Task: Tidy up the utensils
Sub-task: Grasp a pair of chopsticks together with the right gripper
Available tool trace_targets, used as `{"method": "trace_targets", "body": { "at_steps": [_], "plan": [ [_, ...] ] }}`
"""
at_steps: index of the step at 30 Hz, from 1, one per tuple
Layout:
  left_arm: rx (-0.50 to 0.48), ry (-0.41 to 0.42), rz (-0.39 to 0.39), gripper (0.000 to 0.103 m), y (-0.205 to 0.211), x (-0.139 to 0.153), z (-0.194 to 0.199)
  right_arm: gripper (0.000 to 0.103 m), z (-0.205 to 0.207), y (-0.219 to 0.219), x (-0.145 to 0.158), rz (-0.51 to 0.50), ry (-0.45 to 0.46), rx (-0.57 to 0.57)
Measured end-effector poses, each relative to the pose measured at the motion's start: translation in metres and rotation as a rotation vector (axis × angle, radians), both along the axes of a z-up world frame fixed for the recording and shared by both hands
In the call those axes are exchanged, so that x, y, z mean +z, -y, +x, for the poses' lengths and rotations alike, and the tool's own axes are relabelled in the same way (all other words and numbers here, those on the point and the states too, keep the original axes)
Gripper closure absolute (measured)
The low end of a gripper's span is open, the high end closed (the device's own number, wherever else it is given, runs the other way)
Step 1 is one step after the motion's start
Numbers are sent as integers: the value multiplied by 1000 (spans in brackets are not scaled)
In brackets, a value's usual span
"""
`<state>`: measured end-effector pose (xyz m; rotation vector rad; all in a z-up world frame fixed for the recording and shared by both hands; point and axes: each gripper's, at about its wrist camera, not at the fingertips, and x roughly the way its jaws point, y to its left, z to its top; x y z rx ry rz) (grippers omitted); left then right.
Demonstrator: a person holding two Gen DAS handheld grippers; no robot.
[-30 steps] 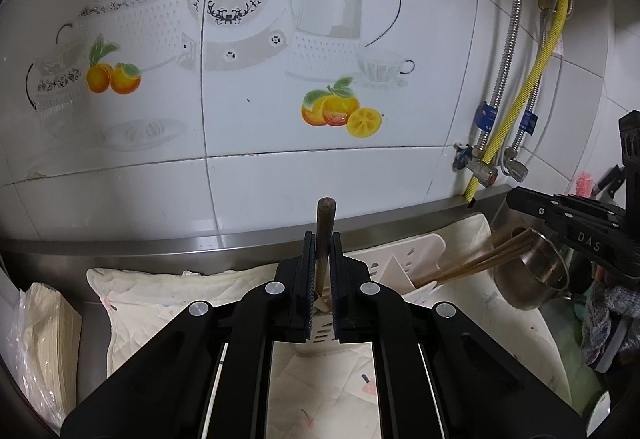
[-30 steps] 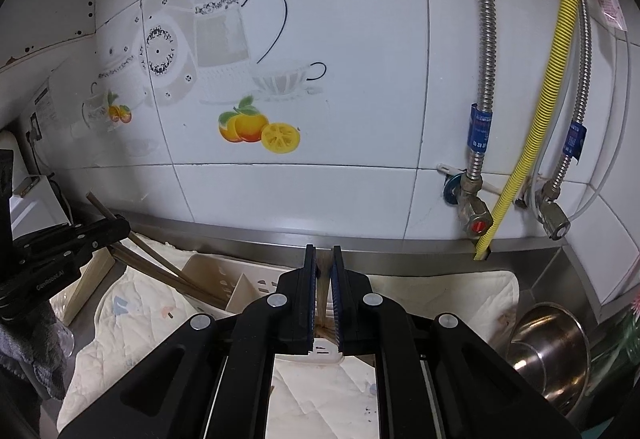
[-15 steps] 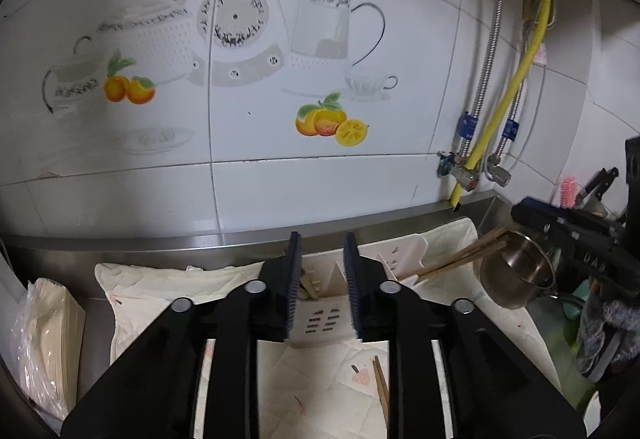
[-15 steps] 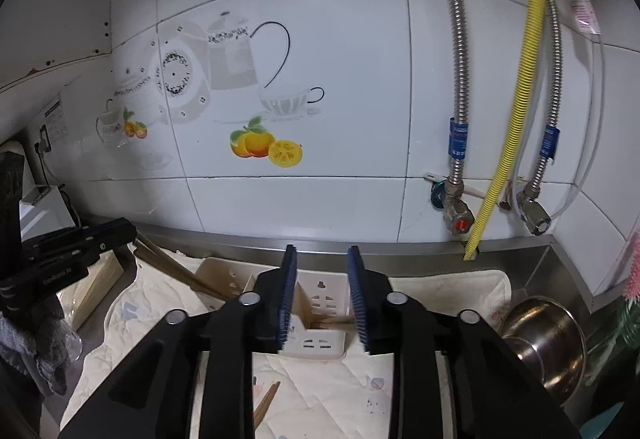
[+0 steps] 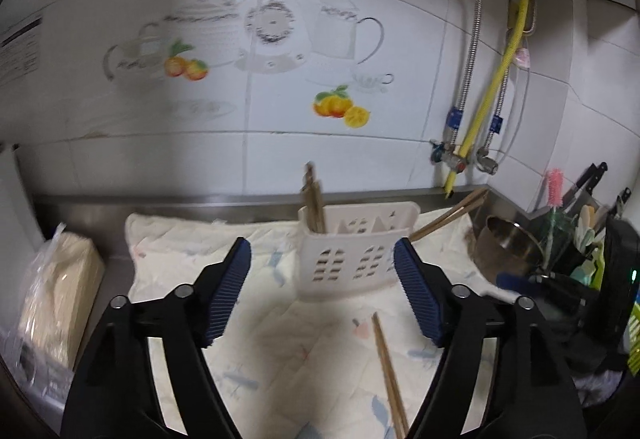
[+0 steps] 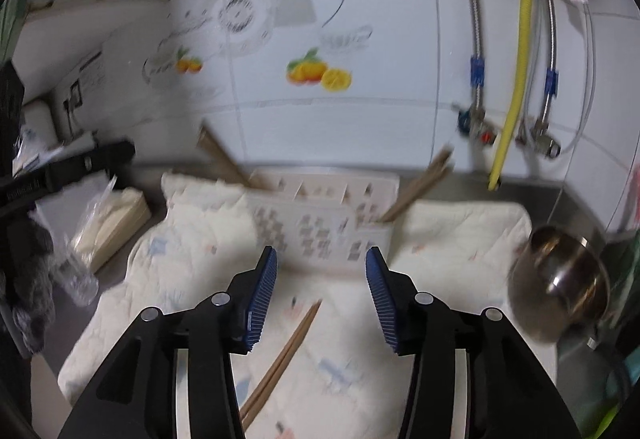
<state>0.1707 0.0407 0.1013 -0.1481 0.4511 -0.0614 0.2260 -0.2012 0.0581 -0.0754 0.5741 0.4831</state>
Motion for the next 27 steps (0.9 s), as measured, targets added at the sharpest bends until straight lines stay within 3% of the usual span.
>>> {"method": "trace_targets", "body": {
  "at_steps": [7, 14, 27],
  "plan": [
    [70, -5, -19, 21, -18, -28, -41, 58, -43, -12, -54, -18, -78, 17],
    [162, -29, -21, 14, -34, -57, -72, 72, -69, -17, -99, 50, -213, -20],
    [191, -115, -37, 13, -61, -96, -92, 87, -79, -37, -149, 106, -351, -104]
  ]
}}
